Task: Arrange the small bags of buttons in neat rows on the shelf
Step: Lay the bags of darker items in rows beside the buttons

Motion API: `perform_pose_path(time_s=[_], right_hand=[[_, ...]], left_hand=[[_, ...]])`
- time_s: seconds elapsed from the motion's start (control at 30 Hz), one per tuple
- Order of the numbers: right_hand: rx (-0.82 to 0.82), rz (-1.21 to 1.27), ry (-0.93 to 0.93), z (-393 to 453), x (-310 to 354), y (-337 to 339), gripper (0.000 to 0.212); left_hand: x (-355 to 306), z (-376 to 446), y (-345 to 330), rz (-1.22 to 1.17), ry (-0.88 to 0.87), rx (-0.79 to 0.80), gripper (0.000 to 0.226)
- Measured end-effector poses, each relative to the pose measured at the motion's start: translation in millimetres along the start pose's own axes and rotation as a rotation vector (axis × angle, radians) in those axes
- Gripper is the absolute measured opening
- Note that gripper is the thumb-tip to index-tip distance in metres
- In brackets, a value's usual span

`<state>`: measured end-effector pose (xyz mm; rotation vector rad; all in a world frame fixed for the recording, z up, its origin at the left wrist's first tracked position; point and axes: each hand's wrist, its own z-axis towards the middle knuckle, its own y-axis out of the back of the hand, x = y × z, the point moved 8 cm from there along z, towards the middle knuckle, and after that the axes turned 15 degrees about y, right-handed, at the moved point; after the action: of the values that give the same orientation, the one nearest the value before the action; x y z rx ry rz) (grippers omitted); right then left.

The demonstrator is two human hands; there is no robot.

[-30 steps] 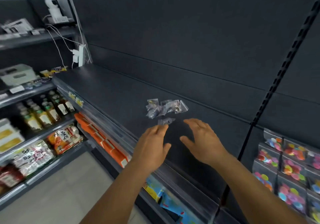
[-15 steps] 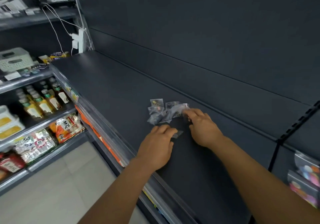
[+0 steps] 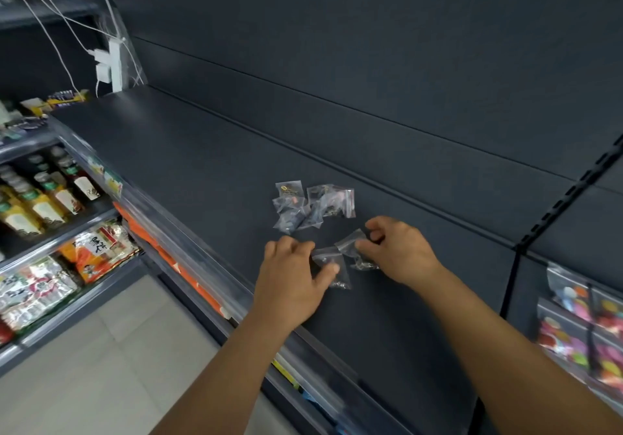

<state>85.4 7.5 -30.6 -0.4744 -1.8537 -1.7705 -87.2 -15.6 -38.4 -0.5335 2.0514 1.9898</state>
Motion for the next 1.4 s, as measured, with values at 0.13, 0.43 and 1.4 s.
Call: perform_pose_path(time_s=[0.13,0.43,1.4], right_hand=[[0.019,0.032,-0.013,-2.9,10.6,-16.3,0.018],[-0.331,0.484,-0.060,-31.5,10.0,4.6,0.005],[-0.982,0.371,-0.411,-286.1,-45.1,101.2,0.038]], left_hand=[[3.3,1.6,-4.2,-0.057,0.015,0.064,0.052],[-1.1,1.4,11.9,-0.617,0.061,0.222,0.009],[-163.3,-147.0,-28.0,-0.696,-0.360,0.729,0.008]])
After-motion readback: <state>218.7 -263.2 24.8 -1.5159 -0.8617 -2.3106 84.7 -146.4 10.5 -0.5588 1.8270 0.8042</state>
